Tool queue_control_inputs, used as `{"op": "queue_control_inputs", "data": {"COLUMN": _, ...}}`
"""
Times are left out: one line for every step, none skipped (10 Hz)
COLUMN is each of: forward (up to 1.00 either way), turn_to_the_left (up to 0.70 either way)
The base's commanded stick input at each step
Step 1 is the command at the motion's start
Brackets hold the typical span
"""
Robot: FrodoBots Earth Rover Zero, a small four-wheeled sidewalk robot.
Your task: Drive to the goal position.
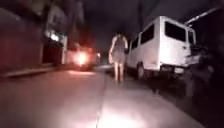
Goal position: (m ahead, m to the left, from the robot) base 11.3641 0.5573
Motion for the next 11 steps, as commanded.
{"op": "queue_control_inputs", "data": {"forward": 1.00, "turn_to_the_left": 0.00}}
{"op": "queue_control_inputs", "data": {"forward": 1.00, "turn_to_the_left": 0.00}}
{"op": "queue_control_inputs", "data": {"forward": 1.00, "turn_to_the_left": 0.00}}
{"op": "queue_control_inputs", "data": {"forward": 1.00, "turn_to_the_left": 0.00}}
{"op": "queue_control_inputs", "data": {"forward": 1.00, "turn_to_the_left": 0.00}}
{"op": "queue_control_inputs", "data": {"forward": 1.00, "turn_to_the_left": 0.00}}
{"op": "queue_control_inputs", "data": {"forward": 1.00, "turn_to_the_left": 0.00}}
{"op": "queue_control_inputs", "data": {"forward": 1.00, "turn_to_the_left": 0.00}}
{"op": "queue_control_inputs", "data": {"forward": 1.00, "turn_to_the_left": 0.00}}
{"op": "queue_control_inputs", "data": {"forward": 1.00, "turn_to_the_left": 0.00}}
{"op": "queue_control_inputs", "data": {"forward": 1.00, "turn_to_the_left": 0.00}}
